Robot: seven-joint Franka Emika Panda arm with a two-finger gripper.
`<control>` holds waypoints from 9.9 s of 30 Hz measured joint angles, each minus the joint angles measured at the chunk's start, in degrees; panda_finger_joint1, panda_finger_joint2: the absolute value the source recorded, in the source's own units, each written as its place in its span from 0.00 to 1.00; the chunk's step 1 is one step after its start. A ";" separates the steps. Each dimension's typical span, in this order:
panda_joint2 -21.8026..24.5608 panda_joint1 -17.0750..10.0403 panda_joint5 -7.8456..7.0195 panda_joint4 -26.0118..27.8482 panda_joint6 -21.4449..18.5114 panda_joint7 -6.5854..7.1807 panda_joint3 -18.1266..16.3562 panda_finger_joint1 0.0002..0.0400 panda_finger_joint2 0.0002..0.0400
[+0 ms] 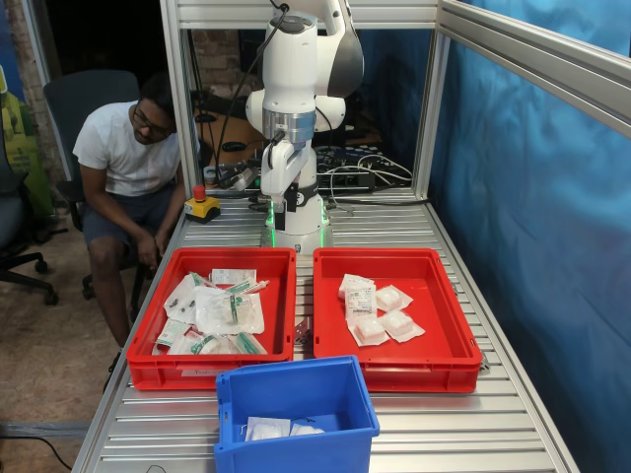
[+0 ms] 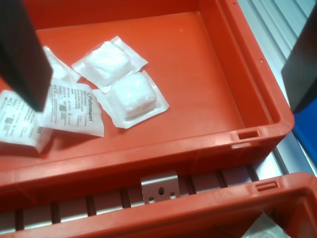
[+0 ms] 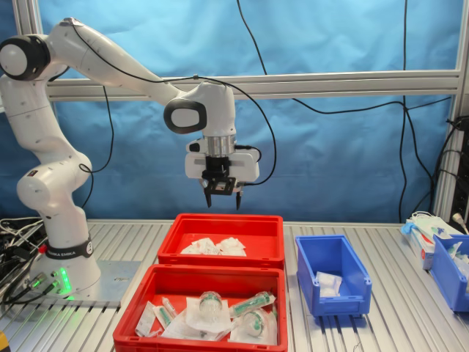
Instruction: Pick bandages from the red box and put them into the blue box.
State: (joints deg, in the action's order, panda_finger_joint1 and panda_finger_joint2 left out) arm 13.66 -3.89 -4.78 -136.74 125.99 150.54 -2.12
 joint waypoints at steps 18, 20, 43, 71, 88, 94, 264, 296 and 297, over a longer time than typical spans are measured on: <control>0.00 0.00 0.00 0.00 0.00 0.00 0.00 1.00 1.00; 0.00 0.00 0.00 0.00 0.00 0.00 0.00 1.00 1.00; 0.00 0.00 0.00 0.00 0.00 0.00 0.00 1.00 1.00; 0.00 0.00 0.00 0.00 0.00 0.00 0.00 1.00 1.00; 0.00 0.00 0.00 0.00 0.00 0.00 0.00 1.00 1.00; 0.00 0.00 0.00 0.00 0.00 0.00 0.00 1.00 1.00; -19.19 11.90 0.00 -8.81 29.47 0.00 -2.51 1.00 1.00; -26.87 13.54 0.00 -8.67 38.33 0.00 -2.69 1.00 1.00; -26.95 13.54 0.00 -8.60 38.35 0.00 -2.69 1.00 1.00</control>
State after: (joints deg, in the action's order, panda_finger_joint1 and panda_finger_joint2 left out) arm -13.29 9.65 -4.78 -145.34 164.34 150.54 -4.81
